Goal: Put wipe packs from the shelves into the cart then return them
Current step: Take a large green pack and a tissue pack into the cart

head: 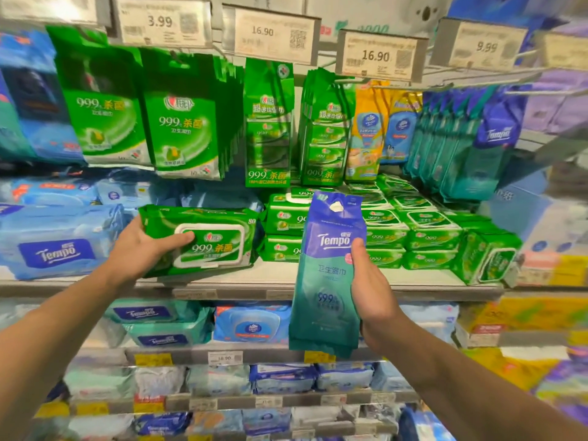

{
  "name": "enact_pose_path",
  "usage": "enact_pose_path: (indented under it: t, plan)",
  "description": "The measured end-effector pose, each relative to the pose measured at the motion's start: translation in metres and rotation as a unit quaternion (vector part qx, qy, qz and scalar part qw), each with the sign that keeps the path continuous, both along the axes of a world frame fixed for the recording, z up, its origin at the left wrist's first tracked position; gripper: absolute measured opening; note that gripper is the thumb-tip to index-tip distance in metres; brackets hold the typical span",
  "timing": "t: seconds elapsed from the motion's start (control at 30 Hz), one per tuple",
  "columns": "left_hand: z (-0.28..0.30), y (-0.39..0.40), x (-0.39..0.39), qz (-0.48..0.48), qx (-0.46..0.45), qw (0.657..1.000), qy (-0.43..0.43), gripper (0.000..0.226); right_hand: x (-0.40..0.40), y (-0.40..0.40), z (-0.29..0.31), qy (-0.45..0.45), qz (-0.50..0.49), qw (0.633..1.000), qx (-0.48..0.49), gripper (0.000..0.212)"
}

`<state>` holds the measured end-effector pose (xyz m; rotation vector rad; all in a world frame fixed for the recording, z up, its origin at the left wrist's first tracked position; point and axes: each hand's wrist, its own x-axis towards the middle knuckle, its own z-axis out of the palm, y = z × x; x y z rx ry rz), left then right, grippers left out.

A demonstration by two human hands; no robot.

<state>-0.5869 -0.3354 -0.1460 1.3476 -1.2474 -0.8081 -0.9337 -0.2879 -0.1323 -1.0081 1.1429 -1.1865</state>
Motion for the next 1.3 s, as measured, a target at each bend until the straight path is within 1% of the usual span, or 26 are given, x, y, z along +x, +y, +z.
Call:
enact_pose_path:
  t: [0.07,0.13,0.2,0.27,0.3,0.37,0.4,0.43,0.5,0.57,0.63,0.73,0.87,0.97,1.03,1.1,1.2,1.3]
  plan:
    - [0.003,0.006,0.000,0.008,0.007,0.998,0.058,0.019,-0.002,-0.002,0.001,-0.008,0.017,1.000,0.005,0.055]
    - [0.007,0.017,0.001,-0.006,0.011,0.997,0.078,0.016,0.000,-0.003,0.004,-0.029,0.039,0.999,0.004,0.055]
    - [0.010,0.030,0.002,-0.024,0.028,0.992,0.119,0.004,0.004,-0.002,0.007,-0.069,0.069,0.995,-0.002,0.047]
    - [0.013,0.045,0.001,-0.055,0.036,0.986,0.155,0.034,0.010,0.002,0.010,-0.094,0.110,0.989,-0.034,0.034]
    - [0.014,0.054,-0.001,-0.073,0.041,0.983,0.165,0.051,0.013,0.004,0.011,-0.095,0.122,0.987,-0.049,0.033]
    - [0.015,0.067,-0.006,-0.087,0.051,0.981,0.164,0.089,0.022,0.006,0.013,-0.076,0.137,0.986,-0.061,0.041]
    - [0.014,0.071,-0.008,-0.095,0.049,0.979,0.175,0.098,0.026,0.007,0.015,-0.061,0.138,0.987,-0.063,0.048]
    - [0.016,0.078,-0.013,-0.099,0.049,0.976,0.187,0.100,0.029,0.007,0.016,-0.045,0.132,0.988,-0.061,0.056]
    - [0.016,0.087,-0.021,-0.107,0.041,0.971,0.209,0.096,0.031,0.008,0.019,-0.023,0.116,0.991,-0.061,0.069]
    - [0.016,0.094,-0.030,-0.116,0.037,0.967,0.225,0.097,0.025,0.012,0.022,-0.017,0.109,0.992,-0.066,0.071]
    - [0.013,0.098,-0.039,-0.127,0.034,0.962,0.237,0.102,0.014,0.019,0.025,-0.012,0.110,0.992,-0.068,0.068]
    - [0.009,0.104,-0.061,-0.164,0.029,0.953,0.252,0.097,-0.008,0.036,0.027,-0.008,0.095,0.993,-0.075,0.056]
    - [0.004,0.107,-0.103,-0.214,0.022,0.942,0.259,0.093,-0.046,0.063,0.029,0.005,0.054,0.995,-0.084,0.055]
    - [0.001,0.107,-0.138,-0.247,0.029,0.933,0.260,0.089,-0.080,0.085,0.029,0.012,0.029,0.996,-0.086,0.044]
    - [-0.002,0.107,-0.163,-0.271,0.034,0.926,0.261,0.093,-0.103,0.101,0.029,0.011,0.009,0.996,-0.090,0.039]
    - [-0.004,0.106,-0.191,-0.292,0.039,0.921,0.256,0.095,-0.128,0.117,0.027,0.006,-0.018,0.995,-0.096,0.037]
    - [-0.008,0.104,-0.239,-0.318,0.054,0.916,0.240,0.084,-0.171,0.143,0.020,0.007,-0.065,0.993,-0.100,0.039]
    - [-0.009,0.112,-0.298,-0.363,0.075,0.899,0.231,0.090,-0.220,0.175,0.014,0.018,-0.121,0.989,-0.089,0.042]
